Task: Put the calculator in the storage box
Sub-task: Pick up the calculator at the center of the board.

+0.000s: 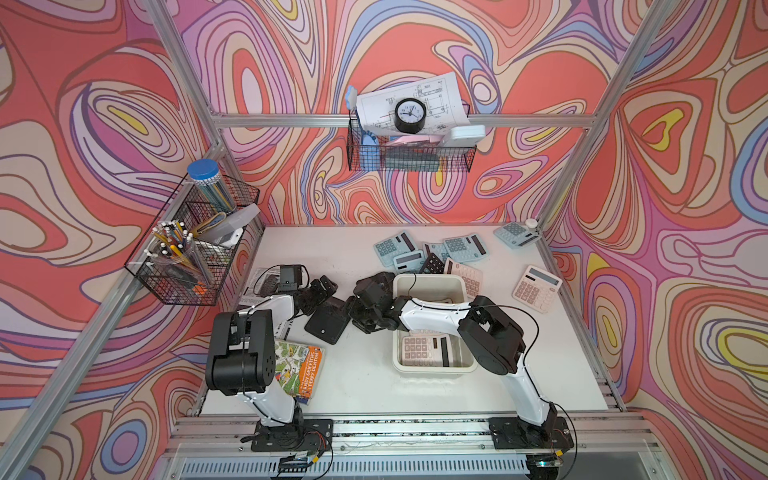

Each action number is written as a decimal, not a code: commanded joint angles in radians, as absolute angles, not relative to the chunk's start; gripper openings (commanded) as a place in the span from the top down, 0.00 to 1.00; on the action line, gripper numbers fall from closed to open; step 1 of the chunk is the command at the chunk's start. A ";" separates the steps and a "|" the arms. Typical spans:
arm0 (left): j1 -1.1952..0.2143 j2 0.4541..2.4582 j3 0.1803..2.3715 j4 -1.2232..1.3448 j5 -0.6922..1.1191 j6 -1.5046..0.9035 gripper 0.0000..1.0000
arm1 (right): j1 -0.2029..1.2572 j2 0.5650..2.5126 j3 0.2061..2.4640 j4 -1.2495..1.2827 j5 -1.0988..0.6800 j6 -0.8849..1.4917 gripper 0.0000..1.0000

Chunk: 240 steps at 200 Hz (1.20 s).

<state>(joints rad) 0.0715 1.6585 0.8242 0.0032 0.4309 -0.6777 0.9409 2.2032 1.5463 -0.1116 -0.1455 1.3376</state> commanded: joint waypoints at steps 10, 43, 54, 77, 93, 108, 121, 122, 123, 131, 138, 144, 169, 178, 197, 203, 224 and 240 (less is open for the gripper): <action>0.067 1.679 0.756 -0.202 0.352 -0.717 0.09 | 0.940 2.214 1.538 -0.183 -0.140 1.344 0.26; 0.067 1.709 0.761 -0.208 0.394 -0.712 0.09 | 0.940 2.273 1.566 -0.123 -0.170 1.365 0.26; 0.066 1.710 0.758 -0.210 0.406 -0.710 0.09 | 0.940 2.294 1.575 -0.091 -0.179 1.382 0.27; 0.063 1.719 0.751 -0.219 0.441 -0.707 0.09 | 0.943 2.332 1.577 -0.003 -0.188 1.422 0.28; 0.060 1.698 0.733 -0.214 0.454 -0.711 0.09 | 0.945 2.347 1.576 0.049 -0.186 1.439 0.31; 0.049 1.687 0.717 -0.200 0.469 -0.726 0.09 | 0.946 2.339 1.567 0.093 -0.173 1.441 0.33; 0.037 1.686 0.711 -0.187 0.488 -0.743 0.09 | 0.945 2.319 1.554 0.125 -0.161 1.438 0.37; 0.036 1.685 0.712 -0.186 0.490 -0.744 0.09 | 0.945 2.318 1.553 0.127 -0.160 1.438 0.37; 0.036 1.684 0.710 -0.185 0.492 -0.746 0.09 | 0.946 2.317 1.553 0.129 -0.159 1.436 0.37; 0.030 1.681 0.705 -0.177 0.501 -0.755 0.09 | 0.945 2.303 1.550 0.137 -0.152 1.423 0.37; 0.025 1.673 0.701 -0.172 0.506 -0.762 0.09 | 0.945 2.287 1.547 0.138 -0.144 1.415 0.37; 0.023 1.664 0.696 -0.169 0.506 -0.769 0.09 | 0.946 2.273 1.541 0.145 -0.138 1.409 0.37; 0.021 1.624 0.680 -0.167 0.502 -0.785 0.09 | 0.946 2.230 1.521 0.165 -0.127 1.386 0.37; 0.021 1.615 0.677 -0.166 0.504 -0.791 0.09 | 0.945 2.215 1.512 0.175 -0.122 1.381 0.37; 0.021 1.601 0.660 -0.137 0.532 -0.817 0.08 | 0.946 2.201 1.506 0.187 -0.121 1.366 0.37; 0.021 1.597 0.653 -0.123 0.545 -0.828 0.09 | 0.946 2.202 1.507 0.190 -0.126 1.363 0.37; 0.021 1.597 0.633 -0.070 0.598 -0.869 0.09 | 0.946 2.212 1.517 0.204 -0.148 1.362 0.37; 0.021 1.596 0.618 -0.035 0.628 -0.897 0.09 | 0.946 2.216 1.525 0.204 -0.159 1.362 0.38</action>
